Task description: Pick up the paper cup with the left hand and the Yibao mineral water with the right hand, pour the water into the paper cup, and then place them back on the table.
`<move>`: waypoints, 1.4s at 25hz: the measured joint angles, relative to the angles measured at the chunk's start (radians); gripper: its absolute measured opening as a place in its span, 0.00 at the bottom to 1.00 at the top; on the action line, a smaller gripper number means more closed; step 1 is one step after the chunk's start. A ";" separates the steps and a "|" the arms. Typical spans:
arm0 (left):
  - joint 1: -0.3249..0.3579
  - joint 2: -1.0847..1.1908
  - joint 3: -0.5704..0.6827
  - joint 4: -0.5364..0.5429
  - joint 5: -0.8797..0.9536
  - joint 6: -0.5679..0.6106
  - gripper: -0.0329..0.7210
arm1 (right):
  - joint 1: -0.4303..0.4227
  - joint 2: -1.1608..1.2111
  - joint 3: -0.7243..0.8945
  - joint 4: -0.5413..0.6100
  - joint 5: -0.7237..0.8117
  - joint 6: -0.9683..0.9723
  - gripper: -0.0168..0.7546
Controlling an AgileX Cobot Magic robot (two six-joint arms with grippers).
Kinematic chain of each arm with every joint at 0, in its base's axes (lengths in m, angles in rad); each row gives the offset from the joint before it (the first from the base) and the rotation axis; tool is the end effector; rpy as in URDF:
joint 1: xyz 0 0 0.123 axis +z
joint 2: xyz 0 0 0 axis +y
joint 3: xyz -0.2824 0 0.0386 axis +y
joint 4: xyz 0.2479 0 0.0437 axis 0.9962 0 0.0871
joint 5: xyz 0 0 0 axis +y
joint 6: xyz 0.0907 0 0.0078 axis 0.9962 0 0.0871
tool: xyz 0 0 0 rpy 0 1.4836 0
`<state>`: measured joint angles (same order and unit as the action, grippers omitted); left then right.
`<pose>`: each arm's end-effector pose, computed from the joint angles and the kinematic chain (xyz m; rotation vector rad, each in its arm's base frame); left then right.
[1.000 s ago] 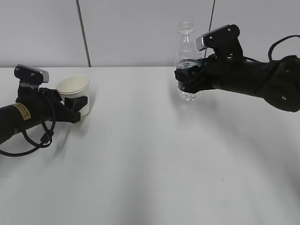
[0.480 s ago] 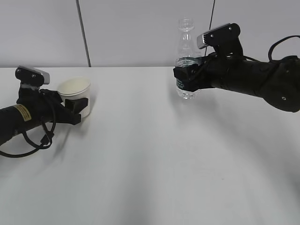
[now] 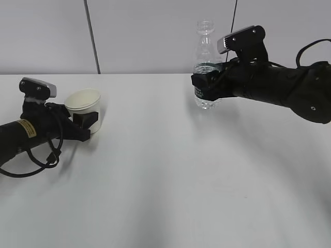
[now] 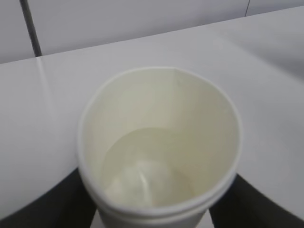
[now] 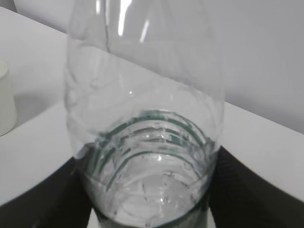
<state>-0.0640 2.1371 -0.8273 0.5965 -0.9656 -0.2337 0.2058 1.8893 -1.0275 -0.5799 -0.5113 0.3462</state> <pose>0.3627 -0.0653 0.0847 0.5055 1.8306 -0.4114 0.3890 0.1061 0.1904 -0.5370 1.8263 0.2809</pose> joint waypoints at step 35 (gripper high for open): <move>0.000 -0.131 0.013 0.013 0.002 -0.016 0.83 | 0.000 0.066 0.002 0.000 -0.064 0.004 0.65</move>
<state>-0.0640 2.0064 -0.8139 0.6096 -0.9633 -0.2499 0.2058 1.9549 -1.0254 -0.5799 -0.5752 0.3497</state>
